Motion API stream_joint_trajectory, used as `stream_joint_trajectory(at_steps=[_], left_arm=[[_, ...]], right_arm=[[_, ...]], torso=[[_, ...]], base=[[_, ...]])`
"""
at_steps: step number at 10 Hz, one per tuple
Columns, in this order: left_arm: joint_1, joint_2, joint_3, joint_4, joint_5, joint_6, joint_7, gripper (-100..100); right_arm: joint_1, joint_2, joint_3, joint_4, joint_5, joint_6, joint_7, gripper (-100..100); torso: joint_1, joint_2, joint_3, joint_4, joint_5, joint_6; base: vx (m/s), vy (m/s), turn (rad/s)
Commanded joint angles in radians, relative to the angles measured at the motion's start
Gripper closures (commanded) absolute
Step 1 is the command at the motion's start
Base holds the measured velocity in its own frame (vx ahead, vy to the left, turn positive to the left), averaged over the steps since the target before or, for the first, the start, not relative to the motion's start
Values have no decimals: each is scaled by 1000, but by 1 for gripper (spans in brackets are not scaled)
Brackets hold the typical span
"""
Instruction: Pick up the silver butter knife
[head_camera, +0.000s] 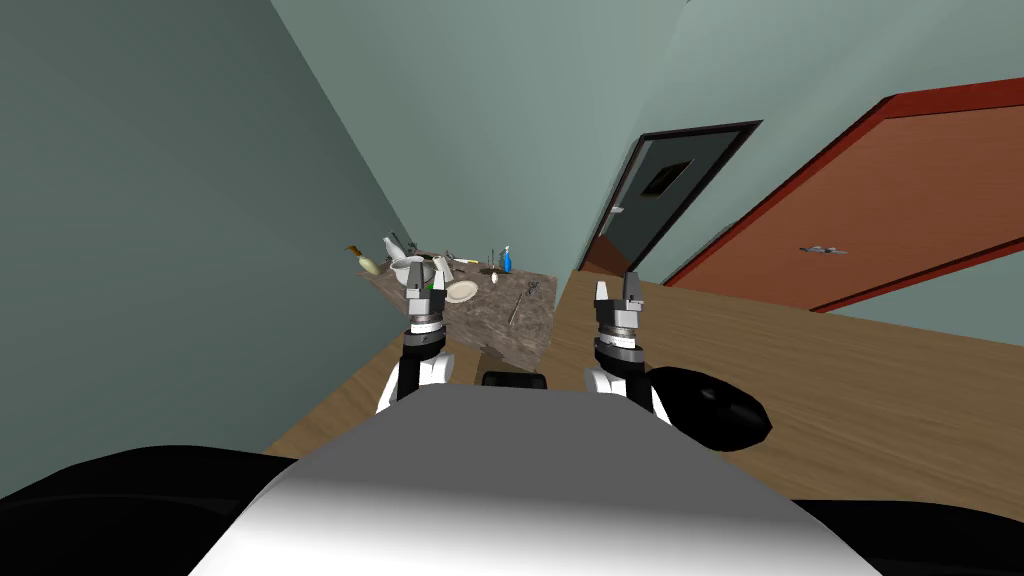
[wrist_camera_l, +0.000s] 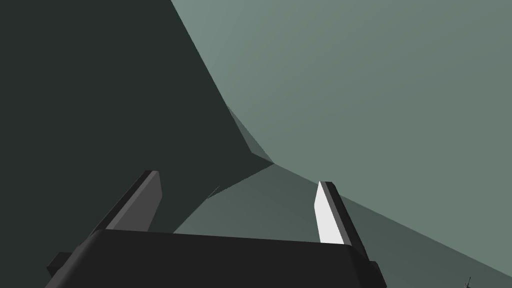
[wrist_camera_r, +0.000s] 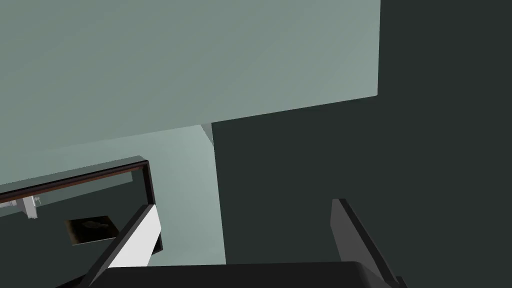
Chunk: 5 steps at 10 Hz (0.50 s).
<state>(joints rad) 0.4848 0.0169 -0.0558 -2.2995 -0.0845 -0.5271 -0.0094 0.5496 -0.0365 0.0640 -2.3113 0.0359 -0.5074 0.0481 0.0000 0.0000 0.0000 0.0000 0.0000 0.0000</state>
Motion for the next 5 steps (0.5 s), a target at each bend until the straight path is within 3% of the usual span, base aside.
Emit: stream_joint_trajectory(at_steps=[1,5], left_arm=[[0,0,0,0,0,0,0,0],[0,0,0,0,0,0,0,0]], right_arm=[[-14,-37,5,6,-4,11,3,-100],[-58,-128,23,30,-19,54,16,-100]], torso=[[0,0,0,0,0,0],[7,3,2,1,2,0]], base=[[-30,41,-77],[-50,102,-71]])
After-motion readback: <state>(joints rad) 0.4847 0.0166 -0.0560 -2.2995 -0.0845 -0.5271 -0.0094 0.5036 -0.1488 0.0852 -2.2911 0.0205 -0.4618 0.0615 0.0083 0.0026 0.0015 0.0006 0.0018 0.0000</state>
